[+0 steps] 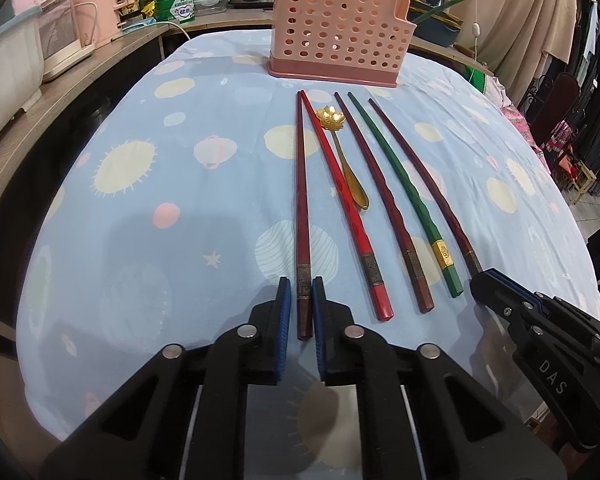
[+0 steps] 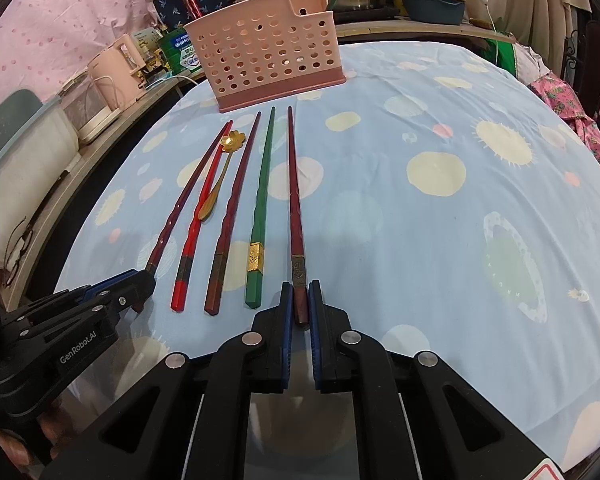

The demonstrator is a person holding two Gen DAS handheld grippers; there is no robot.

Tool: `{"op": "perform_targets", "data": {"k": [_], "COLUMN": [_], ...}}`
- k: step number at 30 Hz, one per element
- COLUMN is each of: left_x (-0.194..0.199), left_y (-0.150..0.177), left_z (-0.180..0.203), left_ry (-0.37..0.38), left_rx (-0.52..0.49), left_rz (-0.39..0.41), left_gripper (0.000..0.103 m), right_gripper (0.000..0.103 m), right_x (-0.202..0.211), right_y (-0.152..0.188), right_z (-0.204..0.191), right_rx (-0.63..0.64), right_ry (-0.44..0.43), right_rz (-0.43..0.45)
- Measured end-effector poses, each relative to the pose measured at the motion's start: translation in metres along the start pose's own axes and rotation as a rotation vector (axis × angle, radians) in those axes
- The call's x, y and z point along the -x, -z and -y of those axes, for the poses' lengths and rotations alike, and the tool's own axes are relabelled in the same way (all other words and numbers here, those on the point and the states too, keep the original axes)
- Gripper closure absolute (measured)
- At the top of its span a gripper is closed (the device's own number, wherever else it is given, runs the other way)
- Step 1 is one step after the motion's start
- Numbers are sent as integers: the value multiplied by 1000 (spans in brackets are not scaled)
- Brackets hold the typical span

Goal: Organize utensils
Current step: 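Grasp another dark red chopstick with the left gripper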

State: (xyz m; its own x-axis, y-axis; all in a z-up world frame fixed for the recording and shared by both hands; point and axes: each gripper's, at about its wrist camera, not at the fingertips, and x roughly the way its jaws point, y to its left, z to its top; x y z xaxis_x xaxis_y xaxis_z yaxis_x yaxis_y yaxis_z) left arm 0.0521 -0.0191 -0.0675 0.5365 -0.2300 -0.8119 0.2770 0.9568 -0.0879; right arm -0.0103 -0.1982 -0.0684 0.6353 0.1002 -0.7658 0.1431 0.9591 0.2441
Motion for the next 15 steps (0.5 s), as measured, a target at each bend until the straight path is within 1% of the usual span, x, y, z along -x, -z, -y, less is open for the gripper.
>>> {"op": "perform_targets", "data": {"k": [1, 6, 15], "left_x": [0, 3, 24], "left_y": [0, 0, -6], "left_z": [0, -1, -4], "left_ry": [4, 14, 19], "left_rx": [2, 3, 17], "left_rz": [-1, 3, 47], "left_gripper": [96, 96, 96], "right_gripper": [96, 96, 96], "right_x": [0, 2, 11], "right_y": [0, 1, -3], "right_z": [0, -1, 0], "right_rx": [-1, 0, -8], "right_ry": [-2, -8, -25], "right_rz": [1, 6, 28]}}
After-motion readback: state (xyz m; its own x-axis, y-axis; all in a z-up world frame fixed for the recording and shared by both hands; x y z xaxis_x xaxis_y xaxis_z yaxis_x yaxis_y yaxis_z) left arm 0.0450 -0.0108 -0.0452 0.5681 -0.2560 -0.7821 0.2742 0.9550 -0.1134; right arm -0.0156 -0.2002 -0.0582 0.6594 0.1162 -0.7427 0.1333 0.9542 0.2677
